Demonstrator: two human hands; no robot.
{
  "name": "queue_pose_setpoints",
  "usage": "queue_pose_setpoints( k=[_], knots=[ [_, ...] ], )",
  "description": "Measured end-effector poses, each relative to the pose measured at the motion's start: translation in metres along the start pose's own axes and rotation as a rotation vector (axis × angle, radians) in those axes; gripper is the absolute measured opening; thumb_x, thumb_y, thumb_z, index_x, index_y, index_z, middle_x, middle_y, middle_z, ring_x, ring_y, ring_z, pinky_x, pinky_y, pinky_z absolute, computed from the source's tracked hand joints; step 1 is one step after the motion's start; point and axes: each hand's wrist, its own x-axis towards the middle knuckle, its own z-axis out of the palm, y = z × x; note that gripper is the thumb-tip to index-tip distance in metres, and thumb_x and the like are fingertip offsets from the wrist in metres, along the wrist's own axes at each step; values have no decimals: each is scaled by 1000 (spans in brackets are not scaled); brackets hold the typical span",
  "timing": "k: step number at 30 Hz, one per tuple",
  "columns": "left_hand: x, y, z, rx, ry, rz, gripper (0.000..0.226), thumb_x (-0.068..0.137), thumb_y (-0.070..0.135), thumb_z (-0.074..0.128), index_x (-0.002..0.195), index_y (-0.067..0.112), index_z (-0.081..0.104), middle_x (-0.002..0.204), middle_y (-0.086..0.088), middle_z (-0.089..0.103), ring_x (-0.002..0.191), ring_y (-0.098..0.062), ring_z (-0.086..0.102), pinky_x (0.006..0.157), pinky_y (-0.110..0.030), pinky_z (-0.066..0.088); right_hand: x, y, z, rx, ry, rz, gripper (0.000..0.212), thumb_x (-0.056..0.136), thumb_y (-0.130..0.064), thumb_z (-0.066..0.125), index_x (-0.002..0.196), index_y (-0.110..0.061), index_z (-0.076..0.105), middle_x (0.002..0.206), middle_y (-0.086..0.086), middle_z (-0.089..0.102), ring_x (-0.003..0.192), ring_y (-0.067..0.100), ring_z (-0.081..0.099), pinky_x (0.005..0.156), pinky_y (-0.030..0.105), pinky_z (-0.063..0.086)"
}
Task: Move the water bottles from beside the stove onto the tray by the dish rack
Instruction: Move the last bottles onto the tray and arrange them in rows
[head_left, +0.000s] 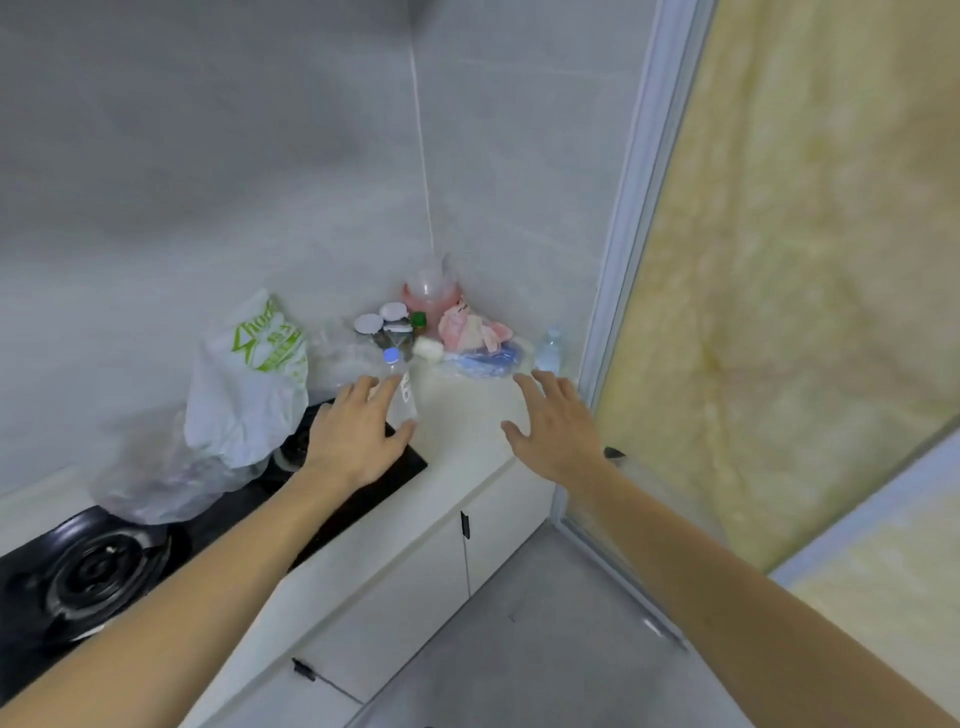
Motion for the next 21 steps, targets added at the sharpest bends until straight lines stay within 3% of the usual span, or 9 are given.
queue_pose_setpoints(
  k=[7,13,16,19,21],
  knots=[
    [152,-22,48,-30,-79,-101,66,95,56,51,155,34,34,149,-8,45,137,-31,42,101,-49,47,139,63,24,33,-1,23,66,97,-42,60,154,-20,35,156,6,40,142,28,42,109,44,45],
    [250,-42,97,-14,-249,-204,72,96,60,45,158,42,15,153,-16,39,138,-38,40,105,-51,43,245,110,46,27,-74,166,69,99,-40,59,159,-25,27,165,4,26,152,27,28,116,47,39],
    [279,-53,117,16,-370,-288,74,97,62,43,161,43,10,151,-16,39,138,-38,39,108,-51,43,276,131,60,-28,-156,198,67,99,-39,57,157,-26,28,164,5,26,149,29,30,113,47,41],
    [295,-69,140,20,-476,-350,72,98,60,42,161,39,15,146,-15,46,136,-37,46,109,-47,43,297,152,81,-70,-289,223,62,98,-38,56,153,-24,32,152,9,35,138,33,39,104,45,47],
    [298,-79,154,42,-538,-352,65,99,55,45,157,29,29,139,-12,55,129,-35,53,106,-44,45,308,166,92,-72,-358,256,55,99,-38,53,148,-21,36,142,13,44,129,35,47,98,43,48]
  ],
)
